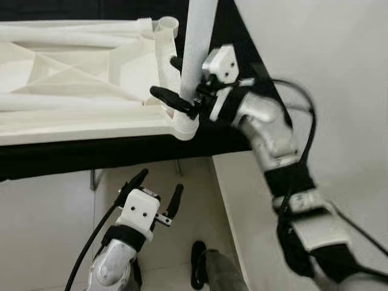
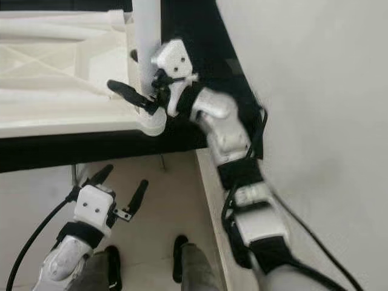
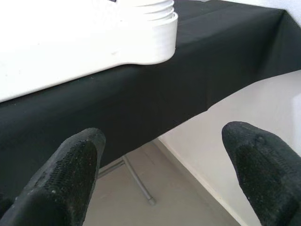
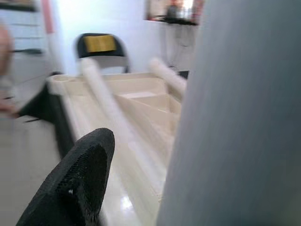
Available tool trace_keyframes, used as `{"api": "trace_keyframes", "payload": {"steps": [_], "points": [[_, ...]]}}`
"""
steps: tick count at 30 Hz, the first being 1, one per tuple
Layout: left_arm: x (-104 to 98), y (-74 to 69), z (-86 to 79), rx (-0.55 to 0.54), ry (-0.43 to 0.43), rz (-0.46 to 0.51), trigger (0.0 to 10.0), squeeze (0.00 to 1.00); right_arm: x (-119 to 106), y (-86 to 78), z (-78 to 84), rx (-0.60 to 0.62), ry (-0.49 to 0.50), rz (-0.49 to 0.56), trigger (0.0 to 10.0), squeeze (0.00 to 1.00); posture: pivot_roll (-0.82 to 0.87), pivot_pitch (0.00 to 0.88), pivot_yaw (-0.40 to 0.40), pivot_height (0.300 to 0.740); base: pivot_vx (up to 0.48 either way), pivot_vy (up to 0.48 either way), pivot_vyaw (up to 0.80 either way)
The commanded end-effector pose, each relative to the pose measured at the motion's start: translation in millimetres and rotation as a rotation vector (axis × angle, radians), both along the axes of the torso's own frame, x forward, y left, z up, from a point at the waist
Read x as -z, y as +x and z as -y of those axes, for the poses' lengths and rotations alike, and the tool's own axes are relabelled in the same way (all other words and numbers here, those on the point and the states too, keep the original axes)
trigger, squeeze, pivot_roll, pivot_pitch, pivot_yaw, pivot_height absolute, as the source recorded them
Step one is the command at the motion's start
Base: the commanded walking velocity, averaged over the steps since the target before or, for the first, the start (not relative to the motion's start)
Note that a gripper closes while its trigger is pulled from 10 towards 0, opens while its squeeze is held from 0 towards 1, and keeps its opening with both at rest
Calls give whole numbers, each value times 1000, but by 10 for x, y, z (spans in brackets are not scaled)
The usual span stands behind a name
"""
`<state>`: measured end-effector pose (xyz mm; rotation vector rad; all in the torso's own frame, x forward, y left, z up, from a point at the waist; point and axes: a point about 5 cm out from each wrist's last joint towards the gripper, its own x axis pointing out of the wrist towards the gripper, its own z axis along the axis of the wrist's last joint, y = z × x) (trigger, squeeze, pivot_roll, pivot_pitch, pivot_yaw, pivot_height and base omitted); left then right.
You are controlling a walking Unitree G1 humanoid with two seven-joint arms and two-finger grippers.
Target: Building children table
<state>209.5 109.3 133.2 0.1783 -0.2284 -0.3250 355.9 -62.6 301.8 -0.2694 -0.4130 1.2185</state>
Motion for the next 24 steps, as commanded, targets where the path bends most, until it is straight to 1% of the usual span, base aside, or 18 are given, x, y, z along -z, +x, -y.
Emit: {"api": "trace_keyframes", "payload": {"steps": [1,2,3,4,5,9,12,13,14,15,16,17,18,20,21,22,23,24], "points": [[81,-33,24,-2,7,-24,10000,0,67,-16,-62,-133,-71,-39,10000,0,142,271,-145,740,0,0,0],[80,-34,25,-4,7,-22,10000,0,63,-10,-59,-163,-88,-48,10000,0,142,271,-145,740,0,0,0],[80,-34,25,-4,7,-22,10000,0,63,-10,-59,-163,-88,-48,10000,0,142,271,-145,740,0,0,0],[74,-39,23,-9,10,-17,10000,0,51,-2,-60,-204,-95,-73,10000,0,150,272,-148,740,0,0,0],[65,-48,17,-20,9,-10,10000,0,32,20,-61,-229,-99,-87,78,0,154,274,-150,740,0,0,0],[48,-74,-6,-46,-2,2,10000,0,13,64,-64,-245,-106,-102,0,0,166,277,-147,740,0,0,0],[15,-101,-88,-80,-34,6,10000,0,15,118,-33,-223,-93,-110,0,0,165,277,-150,740,0,0,0],[15,-101,-88,-80,-34,6,10000,0,15,118,-33,-223,-93,-110,0,0,165,277,-150,740,0,0,0],[-8,-102,-132,-98,-51,9,10000,0,23,141,-11,-200,-87,-110,0,0,164,277,-150,740,0,0,0],[-65,-99,-195,-118,-61,23,10000,0,63,179,50,-130,-85,-102,0,0,158,281,-148,740,0,0,0],[-65,-99,-195,-118,-61,23,10000,0,63,179,50,-130,-85,-102,0,0,158,281,-148,740,0,0,0],[-107,-99,-236,-131,-67,34,10000,0,90,206,97,-86,-86,-96,0,0,157,284,-147,740,0,0,0],[-175,-109,-267,-138,-81,48,10000,0,134,243,181,-14,-72,-108,0,0,153,289,-145,740,0,0,0],[-175,-109,-267,-138,-81,48,10000,0,134,243,181,-14,-72,-108,0,0,153,289,-145,740,0,0,0],[-253,-153,-262,-125,-91,62,10000,0,233,304,288,141,-33,-145,0,0,151,297,-138,740,0,0,0],[-253,-153,-262,-125,-91,62,10000,0,233,304,288,141,-33,-145,0,0,151,297,-138,740,0,0,0],[-297,-211,-237,-103,-92,64,10000,0,427,323,345,323,12,-219,0,0,147,300,-132,740,0,0,0],[-308,-267,-217,-84,-95,54,10000,0,757,256,328,548,43,-328,0,0,132,307,-126,740,0,0,0]]}}
